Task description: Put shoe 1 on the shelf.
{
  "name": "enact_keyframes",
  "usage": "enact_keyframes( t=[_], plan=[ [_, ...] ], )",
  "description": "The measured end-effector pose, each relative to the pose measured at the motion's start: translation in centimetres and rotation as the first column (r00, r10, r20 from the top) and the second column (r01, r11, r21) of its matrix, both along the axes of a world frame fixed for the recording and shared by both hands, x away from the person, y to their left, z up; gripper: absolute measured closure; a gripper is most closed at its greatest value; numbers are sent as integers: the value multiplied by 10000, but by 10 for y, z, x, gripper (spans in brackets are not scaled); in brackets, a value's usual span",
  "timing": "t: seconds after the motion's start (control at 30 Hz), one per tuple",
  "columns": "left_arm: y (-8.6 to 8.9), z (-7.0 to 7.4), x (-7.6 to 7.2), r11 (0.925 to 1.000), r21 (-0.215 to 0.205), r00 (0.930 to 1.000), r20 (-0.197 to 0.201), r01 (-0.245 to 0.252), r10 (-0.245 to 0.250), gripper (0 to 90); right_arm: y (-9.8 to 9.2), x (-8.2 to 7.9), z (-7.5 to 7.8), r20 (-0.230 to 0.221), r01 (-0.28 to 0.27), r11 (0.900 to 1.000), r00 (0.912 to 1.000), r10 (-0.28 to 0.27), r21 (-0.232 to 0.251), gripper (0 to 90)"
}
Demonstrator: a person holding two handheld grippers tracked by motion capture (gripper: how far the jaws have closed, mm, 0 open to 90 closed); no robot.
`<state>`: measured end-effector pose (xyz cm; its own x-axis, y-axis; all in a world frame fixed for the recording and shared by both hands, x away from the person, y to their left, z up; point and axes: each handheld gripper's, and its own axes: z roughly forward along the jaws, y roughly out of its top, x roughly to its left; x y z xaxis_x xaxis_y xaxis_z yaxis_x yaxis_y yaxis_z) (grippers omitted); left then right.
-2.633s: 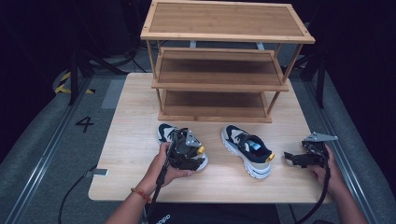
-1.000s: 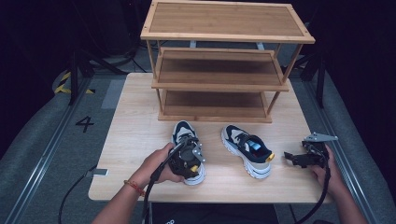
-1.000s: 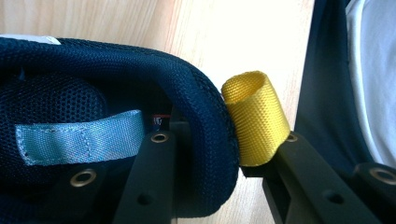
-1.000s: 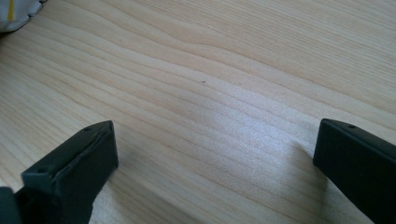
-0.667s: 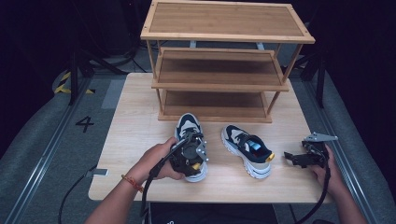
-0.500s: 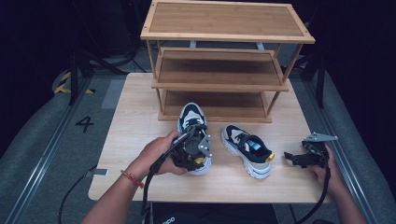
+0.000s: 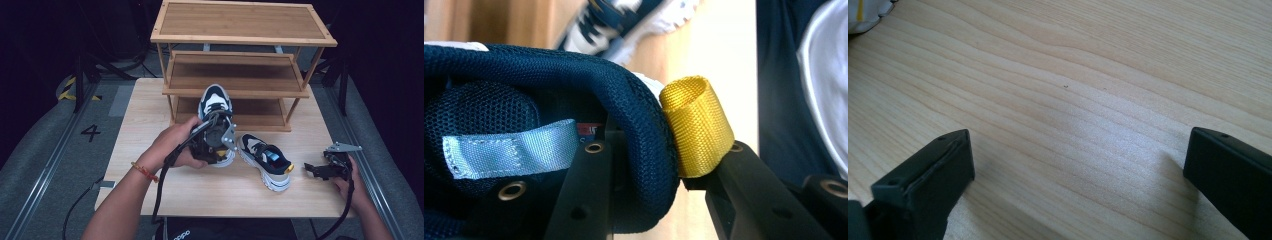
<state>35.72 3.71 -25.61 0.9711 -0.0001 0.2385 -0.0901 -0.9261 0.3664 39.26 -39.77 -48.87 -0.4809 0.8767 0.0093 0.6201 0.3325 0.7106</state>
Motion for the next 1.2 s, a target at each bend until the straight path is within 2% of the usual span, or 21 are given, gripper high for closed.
enact_keyframes(
  t=[0.13, 0.27, 0.37, 0.4, 0.47, 0.5, 0.53, 0.6, 0.63, 0.73, 0.93, 1.0, 1.03, 1.07, 1.1, 1.2],
  plan=[
    [-12, 19, 19, 9998, 90, 9998, 90, 164, -165, 726, 0, 0, 0, -1, 1, 10000, 10000, -1, -1, 0],
    [-20, 33, 44, 9996, 274, 9999, 158, -25, 20, 725, 0, 0, 0, 0, 1, 10000, 10000, -1, -2, 0],
    [-25, 40, 65, 9985, 531, 9998, 131, -123, 117, 724, 0, 0, 0, 6, -26, 10000, 10000, 26, -24, 1],
    [-25, 40, 65, 9985, 531, 9998, 131, -123, 117, 723, 0, 0, 0, 1, -27, 10000, 10000, 27, -20, 1],
    [-30, 43, 82, 9952, 932, 9994, 191, -313, 296, 723, 0, 0, 0, -25, -8, 10000, 10000, 8, -7, 1],
    [-31, 44, 89, 9947, 995, 9997, 49, -252, 248, 723, 0, 0, 0, -25, -8, 10000, 10000, 8, -8, 1],
    [-31, 44, 89, 9947, 995, 9997, 49, -252, 248, 722, 0, 0, 0, -25, -8, 10000, 10000, 8, -8, 1],
    [-30, 45, 105, 9959, 879, 9994, -233, -235, 257, 722, 0, 0, 0, -7, -40, 10000, 10000, 40, -28, 0],
    [-30, 45, 110, 9962, 822, 9993, -231, -287, 307, 717, 0, 0, 0, -8, -44, 10000, 10000, 44, -27, 1],
    [-29, 46, 127, 9953, 901, 9980, -472, -365, 408, 714, 0, 0, 0, -7, -43, 10000, 10000, 43, -26, 1],
    [-26, 44, 149, 9931, 895, 9952, -550, -762, 813, 702, 0, 0, 0, -6, -42, 10000, 10000, 42, -27, 1],
    [-25, 43, 153, 9928, 888, 9951, -486, -810, 855, 690, 0, 0, 0, -2, -24, 10000, 10000, 24, -34, 2],
    [-23, 42, 158, 9904, 997, 9938, -469, -955, 1005, 675, 0, 0, 0, 5, -19, 10000, 10000, 19, -39, 2],
    [-21, 42, 160, 9915, 907, 9938, -517, -936, 986, 660, 0, 0, 0, 4, -15, 10000, 10000, 16, -40, 3],
    [-19, 43, 162, 9940, 620, 9942, -532, -898, 931, 653, 0, 0, 0, 5, -15, 10000, 10000, 15, -42, 3],
    [-14, 42, 167, 9954, 156, 9930, -696, -948, 957, 639, 0, 0, 0, 9, -16, 10000, 10000, 16, -43, 3]
  ],
)
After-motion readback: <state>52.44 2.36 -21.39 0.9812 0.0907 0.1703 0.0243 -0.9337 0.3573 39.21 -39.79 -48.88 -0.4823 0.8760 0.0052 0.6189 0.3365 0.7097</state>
